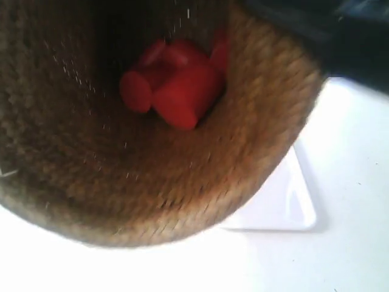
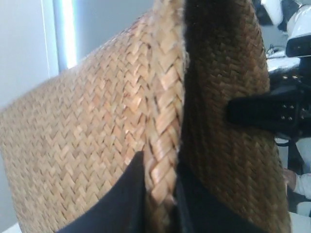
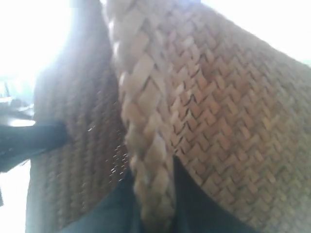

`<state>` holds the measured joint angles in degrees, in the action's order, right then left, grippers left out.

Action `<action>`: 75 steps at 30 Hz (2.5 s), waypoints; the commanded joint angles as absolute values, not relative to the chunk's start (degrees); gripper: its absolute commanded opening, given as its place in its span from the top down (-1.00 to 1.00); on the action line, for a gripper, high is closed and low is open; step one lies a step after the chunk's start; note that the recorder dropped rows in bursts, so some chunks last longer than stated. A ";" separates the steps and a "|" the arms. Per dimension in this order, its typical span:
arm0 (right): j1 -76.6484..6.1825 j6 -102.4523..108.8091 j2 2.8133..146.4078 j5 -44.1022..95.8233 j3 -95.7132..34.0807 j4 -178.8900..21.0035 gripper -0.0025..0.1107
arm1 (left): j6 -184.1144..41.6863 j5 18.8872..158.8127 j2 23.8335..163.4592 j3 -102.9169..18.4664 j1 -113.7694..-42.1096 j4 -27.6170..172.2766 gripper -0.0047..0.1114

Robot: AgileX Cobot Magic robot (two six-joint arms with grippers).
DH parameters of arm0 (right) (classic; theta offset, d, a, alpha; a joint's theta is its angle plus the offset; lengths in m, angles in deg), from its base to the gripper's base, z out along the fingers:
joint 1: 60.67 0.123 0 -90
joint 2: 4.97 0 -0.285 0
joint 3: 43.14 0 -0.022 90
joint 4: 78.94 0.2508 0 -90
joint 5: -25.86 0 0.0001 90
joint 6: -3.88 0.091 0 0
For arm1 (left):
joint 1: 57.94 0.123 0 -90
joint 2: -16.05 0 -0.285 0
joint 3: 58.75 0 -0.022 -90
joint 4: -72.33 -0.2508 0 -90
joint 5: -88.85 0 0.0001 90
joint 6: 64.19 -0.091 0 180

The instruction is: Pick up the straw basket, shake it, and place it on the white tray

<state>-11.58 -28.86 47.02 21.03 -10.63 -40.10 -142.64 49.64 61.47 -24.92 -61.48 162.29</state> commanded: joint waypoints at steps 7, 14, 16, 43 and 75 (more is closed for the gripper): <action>-15.05 -30.13 56.01 16.49 -4.53 -33.94 0.96 | -140.31 48.31 69.28 -20.37 -62.11 158.85 0.92; -15.29 -32.47 55.22 16.86 -4.53 -33.94 0.96 | -140.00 49.77 68.93 -20.37 -62.11 157.11 0.92; -15.29 -32.47 55.78 17.00 -4.53 -33.80 0.96 | -138.14 50.99 69.18 -20.37 -62.11 157.11 0.92; -43.59 -20.04 70.95 51.91 -18.03 -52.03 0.96 | -99.56 54.93 92.03 -40.00 -62.11 119.22 0.92; -46.94 2.69 74.35 79.87 -36.66 -88.23 0.96 | -57.37 48.82 102.37 -54.62 -82.85 89.70 0.92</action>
